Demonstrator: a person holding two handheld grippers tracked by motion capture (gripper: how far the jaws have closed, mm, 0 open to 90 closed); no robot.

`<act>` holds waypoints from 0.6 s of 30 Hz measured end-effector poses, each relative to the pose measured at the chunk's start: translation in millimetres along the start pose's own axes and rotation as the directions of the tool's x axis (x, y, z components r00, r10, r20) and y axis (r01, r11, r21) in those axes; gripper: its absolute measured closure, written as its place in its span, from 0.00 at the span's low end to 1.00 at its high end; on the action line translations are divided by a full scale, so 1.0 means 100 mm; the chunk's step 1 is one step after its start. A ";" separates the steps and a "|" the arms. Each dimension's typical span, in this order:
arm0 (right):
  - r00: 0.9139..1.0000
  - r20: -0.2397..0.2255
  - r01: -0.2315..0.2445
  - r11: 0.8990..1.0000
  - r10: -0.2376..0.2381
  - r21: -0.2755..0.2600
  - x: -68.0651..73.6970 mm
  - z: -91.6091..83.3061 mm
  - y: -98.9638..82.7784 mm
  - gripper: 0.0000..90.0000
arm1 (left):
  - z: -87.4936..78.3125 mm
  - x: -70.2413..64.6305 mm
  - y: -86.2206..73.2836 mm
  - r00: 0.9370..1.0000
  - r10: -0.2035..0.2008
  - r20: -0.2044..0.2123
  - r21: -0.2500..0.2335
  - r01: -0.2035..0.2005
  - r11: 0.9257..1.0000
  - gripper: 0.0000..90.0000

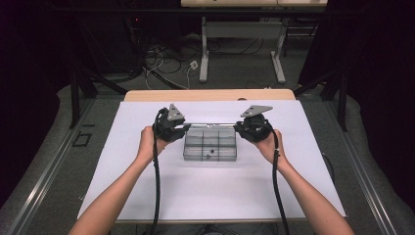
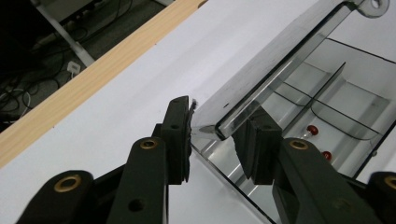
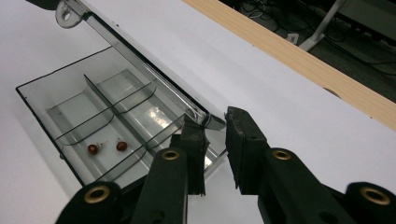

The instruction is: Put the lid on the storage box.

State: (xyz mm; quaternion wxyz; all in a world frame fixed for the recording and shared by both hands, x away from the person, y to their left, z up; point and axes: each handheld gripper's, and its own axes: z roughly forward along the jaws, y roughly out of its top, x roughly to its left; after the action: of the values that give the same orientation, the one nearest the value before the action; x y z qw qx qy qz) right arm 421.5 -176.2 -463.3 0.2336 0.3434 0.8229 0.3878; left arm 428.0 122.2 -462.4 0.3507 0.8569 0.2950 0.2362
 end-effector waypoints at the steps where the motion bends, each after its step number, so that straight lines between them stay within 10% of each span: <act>1: 1.000 0.001 -0.002 1.000 0.002 0.008 0.01 -0.01 -0.01 0.86 | 0.00 -0.01 -0.01 1.000 0.004 0.008 0.008 -0.004 1.000 0.73; 18: 0.999 -0.004 0.034 0.998 -0.033 0.057 0.13 -0.04 -0.17 0.83 | -0.02 -0.14 -0.23 1.000 0.000 0.013 0.024 0.000 1.000 0.71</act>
State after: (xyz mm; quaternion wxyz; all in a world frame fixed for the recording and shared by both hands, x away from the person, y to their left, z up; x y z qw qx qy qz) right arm 403.7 -176.1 -476.0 0.2289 0.3354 0.8396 0.3608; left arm 408.3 127.3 -481.1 0.3424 0.8624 0.2955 0.2272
